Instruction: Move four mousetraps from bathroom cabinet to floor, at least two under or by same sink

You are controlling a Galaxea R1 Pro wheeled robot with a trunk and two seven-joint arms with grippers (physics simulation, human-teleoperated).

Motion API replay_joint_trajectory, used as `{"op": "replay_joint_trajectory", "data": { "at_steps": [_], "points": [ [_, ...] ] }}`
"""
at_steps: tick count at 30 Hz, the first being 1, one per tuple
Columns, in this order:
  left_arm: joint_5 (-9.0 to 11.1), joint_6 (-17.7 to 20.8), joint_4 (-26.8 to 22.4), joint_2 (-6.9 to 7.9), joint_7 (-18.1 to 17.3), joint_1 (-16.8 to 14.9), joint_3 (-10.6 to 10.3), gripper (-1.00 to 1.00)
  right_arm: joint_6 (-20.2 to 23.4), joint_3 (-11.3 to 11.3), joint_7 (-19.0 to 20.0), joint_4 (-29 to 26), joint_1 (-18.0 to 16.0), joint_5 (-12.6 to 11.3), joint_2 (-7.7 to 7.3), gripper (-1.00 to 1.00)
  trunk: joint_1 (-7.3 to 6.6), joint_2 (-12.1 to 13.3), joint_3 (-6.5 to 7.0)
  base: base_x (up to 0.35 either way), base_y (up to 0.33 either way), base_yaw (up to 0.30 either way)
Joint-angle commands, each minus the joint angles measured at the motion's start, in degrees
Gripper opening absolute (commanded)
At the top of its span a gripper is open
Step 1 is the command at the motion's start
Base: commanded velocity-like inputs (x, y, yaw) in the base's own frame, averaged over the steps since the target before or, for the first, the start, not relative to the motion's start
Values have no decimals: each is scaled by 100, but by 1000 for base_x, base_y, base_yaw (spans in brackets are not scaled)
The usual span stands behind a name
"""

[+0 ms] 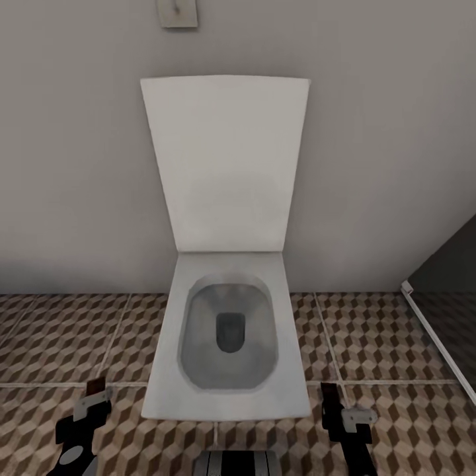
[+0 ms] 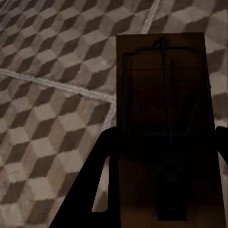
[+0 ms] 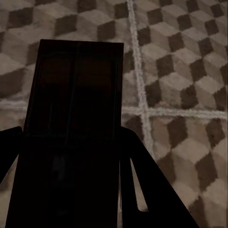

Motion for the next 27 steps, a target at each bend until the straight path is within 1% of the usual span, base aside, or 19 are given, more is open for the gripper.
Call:
{"op": "replay_joint_trajectory", "data": {
  "at_steps": [1,7,13,15,16,18,27],
  "points": [
    [48,-21,-1,9,41,-4,-50,-100,-8,2,-38,-70,-3,38,-25,-100,1,-3,-27,0,0,0],
    [57,-13,-135,2,21,-4,-50,-100,8,-23,-17,-548,-3,15,-73,-100,17,-11,-160,0,0,0],
    [50,9,-212,8,19,-5,-50,-100,22,-33,-39,-971,-10,0,-103,-100,17,-11,-160,0,0,0],
    [46,26,-243,20,18,-17,-50,-100,42,-33,-35,-1067,-37,-4,-143,-100,17,-11,-160,0,0,0],
    [46,38,-320,61,17,-28,-50,-100,123,-33,-30,-1118,-73,-6,-163,-100,17,-11,-160,0,0,0],
    [52,51,-449,135,12,-41,-50,-100,324,-34,-14,-1156,-126,-11,-176,-100,17,-11,-160,0,0,0],
    [55,50,-512,172,13,-47,-50,-100,439,-29,-5,-1148,-152,-38,-178,-100,17,-11,-160,0,0,0]
  ]
}}
